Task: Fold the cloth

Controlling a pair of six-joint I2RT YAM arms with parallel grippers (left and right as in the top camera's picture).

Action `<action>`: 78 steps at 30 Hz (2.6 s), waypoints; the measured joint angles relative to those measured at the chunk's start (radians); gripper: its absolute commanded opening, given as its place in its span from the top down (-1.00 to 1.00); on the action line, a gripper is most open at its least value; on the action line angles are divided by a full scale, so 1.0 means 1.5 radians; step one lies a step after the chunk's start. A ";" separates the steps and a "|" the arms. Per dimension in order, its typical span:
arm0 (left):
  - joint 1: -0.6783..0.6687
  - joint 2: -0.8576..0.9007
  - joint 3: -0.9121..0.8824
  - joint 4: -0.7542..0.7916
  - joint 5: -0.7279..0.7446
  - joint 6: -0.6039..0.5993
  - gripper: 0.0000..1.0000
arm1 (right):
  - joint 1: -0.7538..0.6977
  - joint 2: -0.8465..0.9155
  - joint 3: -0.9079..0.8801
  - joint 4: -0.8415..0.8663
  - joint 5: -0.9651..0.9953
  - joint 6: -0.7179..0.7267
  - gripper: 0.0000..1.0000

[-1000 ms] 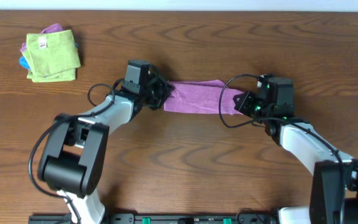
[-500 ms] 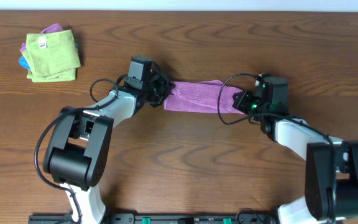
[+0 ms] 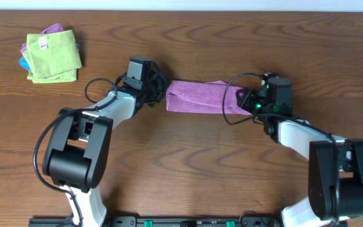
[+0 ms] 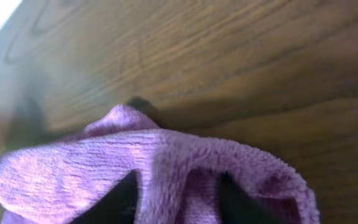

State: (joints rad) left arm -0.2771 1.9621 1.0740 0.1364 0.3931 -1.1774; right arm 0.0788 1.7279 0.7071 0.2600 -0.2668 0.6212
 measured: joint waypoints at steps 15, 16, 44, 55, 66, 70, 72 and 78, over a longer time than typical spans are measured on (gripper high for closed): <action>0.084 0.000 0.040 0.005 0.167 0.010 0.82 | -0.006 -0.036 0.021 -0.015 -0.068 0.009 -0.99; 0.084 0.000 0.055 0.003 0.189 0.013 0.88 | -0.012 -0.058 0.021 -0.033 -0.070 0.016 -0.98; -0.036 0.000 0.115 -0.238 -0.008 0.137 0.88 | -0.047 -0.113 0.029 -0.326 -0.038 0.068 -0.99; -0.057 0.034 0.115 -0.238 -0.030 0.142 0.88 | -0.047 -0.111 0.029 -0.320 -0.033 0.068 -0.98; -0.059 0.057 0.118 -0.234 -0.024 0.136 0.88 | -0.047 -0.088 0.029 -0.307 -0.021 0.069 -0.99; -0.058 0.064 0.124 -0.233 -0.015 0.132 0.88 | -0.047 -0.057 0.032 -0.267 -0.021 0.071 -0.99; -0.058 0.064 0.124 -0.233 -0.014 0.129 0.88 | -0.046 -0.047 0.034 -0.245 -0.021 0.075 -0.99; -0.057 0.065 0.125 -0.233 -0.012 0.125 0.89 | -0.036 -0.012 0.045 -0.177 -0.032 0.094 -0.89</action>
State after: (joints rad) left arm -0.3634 2.0590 1.2610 -0.2127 0.3752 -0.9905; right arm 0.0246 1.7103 0.7746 -0.0059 -0.3153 0.7616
